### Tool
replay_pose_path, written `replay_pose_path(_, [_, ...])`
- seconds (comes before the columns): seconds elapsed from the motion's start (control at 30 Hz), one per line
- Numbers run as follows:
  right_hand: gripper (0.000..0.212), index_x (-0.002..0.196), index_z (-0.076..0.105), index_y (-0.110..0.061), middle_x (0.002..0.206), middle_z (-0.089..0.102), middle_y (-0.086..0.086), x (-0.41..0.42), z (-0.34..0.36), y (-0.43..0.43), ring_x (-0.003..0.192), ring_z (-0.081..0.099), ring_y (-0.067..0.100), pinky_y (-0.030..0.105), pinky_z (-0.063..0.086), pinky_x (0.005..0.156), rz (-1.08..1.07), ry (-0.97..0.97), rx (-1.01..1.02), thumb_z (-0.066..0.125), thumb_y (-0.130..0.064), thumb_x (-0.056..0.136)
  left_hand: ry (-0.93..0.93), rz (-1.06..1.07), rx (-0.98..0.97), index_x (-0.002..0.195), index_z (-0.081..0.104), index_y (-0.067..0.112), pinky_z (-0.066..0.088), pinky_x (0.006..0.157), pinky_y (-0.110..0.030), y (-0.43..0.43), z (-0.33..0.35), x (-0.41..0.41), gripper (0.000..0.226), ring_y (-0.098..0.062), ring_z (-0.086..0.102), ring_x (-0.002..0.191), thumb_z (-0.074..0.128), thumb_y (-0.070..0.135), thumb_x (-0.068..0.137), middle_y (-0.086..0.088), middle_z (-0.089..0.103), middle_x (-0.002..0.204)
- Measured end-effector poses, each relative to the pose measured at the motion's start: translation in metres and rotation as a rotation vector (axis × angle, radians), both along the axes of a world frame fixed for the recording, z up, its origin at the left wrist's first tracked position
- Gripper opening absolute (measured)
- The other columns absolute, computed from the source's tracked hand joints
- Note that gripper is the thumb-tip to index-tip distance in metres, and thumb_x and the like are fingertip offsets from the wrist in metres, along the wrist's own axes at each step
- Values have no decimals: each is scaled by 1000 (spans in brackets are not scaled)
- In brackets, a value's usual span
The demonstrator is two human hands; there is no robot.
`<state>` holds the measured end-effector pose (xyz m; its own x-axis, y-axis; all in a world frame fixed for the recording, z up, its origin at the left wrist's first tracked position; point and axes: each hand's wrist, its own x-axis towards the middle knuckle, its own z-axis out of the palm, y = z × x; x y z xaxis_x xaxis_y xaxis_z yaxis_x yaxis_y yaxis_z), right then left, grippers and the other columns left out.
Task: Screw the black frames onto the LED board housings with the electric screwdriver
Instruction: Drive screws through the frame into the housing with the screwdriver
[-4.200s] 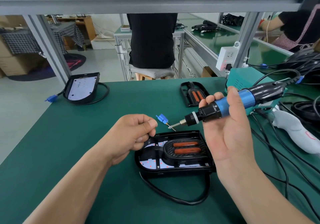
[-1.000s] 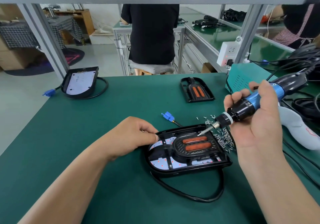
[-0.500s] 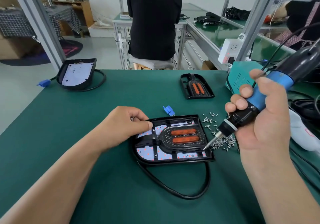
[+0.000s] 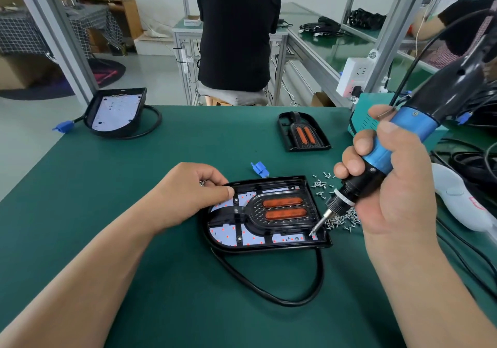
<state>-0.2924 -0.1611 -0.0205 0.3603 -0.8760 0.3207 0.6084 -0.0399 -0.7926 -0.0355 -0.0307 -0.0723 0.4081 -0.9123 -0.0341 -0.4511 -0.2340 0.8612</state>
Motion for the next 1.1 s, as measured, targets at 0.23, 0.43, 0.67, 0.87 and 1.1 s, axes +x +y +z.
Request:
replay_pose_path(0.23, [17,110,62,-21,75,52,1,3,-1,3,52,46,17,30,48,58,14,37,-48,53,-18,96,-12,-6,-4,79,78,24,35,53,-16,0,-1,0,13,-10,43,59,84,32,87,5,54,63])
replay_pose_path(0.43, [24,110,63,-21,73,51,0,4,0,6,50,45,18,31,47,57,78,43,-111,62,-24,86,-46,33,-14,77,75,27,35,53,-20,-3,-5,-3,16,-9,40,54,84,36,85,11,50,56])
replay_pose_path(0.67, [23,109,62,-23,72,50,0,3,-1,7,48,44,18,31,46,55,155,55,-112,63,-23,86,-130,80,-65,73,69,27,29,47,-18,-4,-11,-9,23,-10,31,50,85,40,84,10,38,53])
replay_pose_path(0.87, [22,106,60,-25,72,48,-1,4,-1,5,48,44,16,31,46,54,204,64,-107,63,-22,85,-145,79,-82,74,68,28,30,48,-19,-4,-10,-10,24,-8,31,51,85,40,84,9,37,54])
replay_pose_path(1.1, [21,107,61,-25,71,48,-1,4,-3,3,47,43,16,30,46,54,279,71,-134,63,-20,86,-151,74,-85,73,67,29,29,46,-18,-5,-11,-10,24,-8,31,50,85,39,85,10,38,53])
